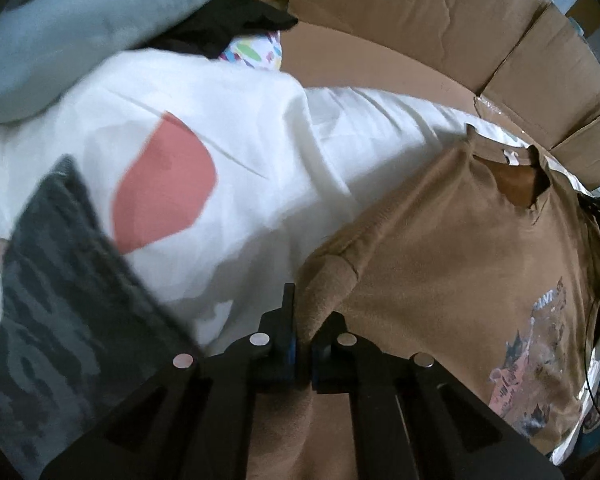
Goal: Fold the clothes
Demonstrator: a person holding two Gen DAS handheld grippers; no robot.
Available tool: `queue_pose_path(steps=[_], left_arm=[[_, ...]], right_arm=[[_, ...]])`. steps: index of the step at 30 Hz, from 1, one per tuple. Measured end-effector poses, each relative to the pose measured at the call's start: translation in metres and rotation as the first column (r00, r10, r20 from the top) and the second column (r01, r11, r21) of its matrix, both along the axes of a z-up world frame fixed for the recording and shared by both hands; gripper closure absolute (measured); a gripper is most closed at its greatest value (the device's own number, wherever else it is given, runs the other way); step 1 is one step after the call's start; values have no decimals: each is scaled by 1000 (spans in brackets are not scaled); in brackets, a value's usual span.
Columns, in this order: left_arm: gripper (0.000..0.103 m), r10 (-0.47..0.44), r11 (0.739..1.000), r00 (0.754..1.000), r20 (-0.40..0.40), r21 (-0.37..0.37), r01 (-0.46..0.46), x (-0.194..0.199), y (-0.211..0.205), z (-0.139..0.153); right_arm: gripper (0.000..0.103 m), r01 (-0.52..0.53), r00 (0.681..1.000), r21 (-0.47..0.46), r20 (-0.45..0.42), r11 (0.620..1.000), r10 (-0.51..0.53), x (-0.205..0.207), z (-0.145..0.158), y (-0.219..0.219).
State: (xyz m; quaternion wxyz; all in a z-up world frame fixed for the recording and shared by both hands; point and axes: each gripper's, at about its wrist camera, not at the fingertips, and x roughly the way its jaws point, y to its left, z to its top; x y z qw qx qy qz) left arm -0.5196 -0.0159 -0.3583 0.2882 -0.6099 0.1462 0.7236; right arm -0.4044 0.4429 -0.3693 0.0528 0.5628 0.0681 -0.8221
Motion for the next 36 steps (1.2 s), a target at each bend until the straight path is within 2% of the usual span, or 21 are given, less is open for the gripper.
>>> queue_pose_path(steps=[12, 19, 22, 26, 36], left_arm=[[99, -8, 999, 1000, -30, -45, 7, 5, -45, 41], [99, 31, 996, 998, -56, -81, -35, -6, -78, 58], [99, 57, 994, 997, -60, -92, -62, -18, -89, 55], [99, 58, 993, 997, -42, -101, -62, -26, -83, 36], [99, 68, 993, 997, -26, -94, -70, -33, -57, -6]], right_arm=[[96, -35, 998, -25, -57, 999, 33, 9, 26, -9], [96, -79, 995, -54, -59, 995, 76, -5, 27, -45], [96, -103, 993, -60, -56, 993, 99, -9, 24, -60], [96, -95, 995, -30, -41, 995, 94, -22, 11, -75], [98, -8, 1000, 77, -22, 997, 10, -34, 1, -57]])
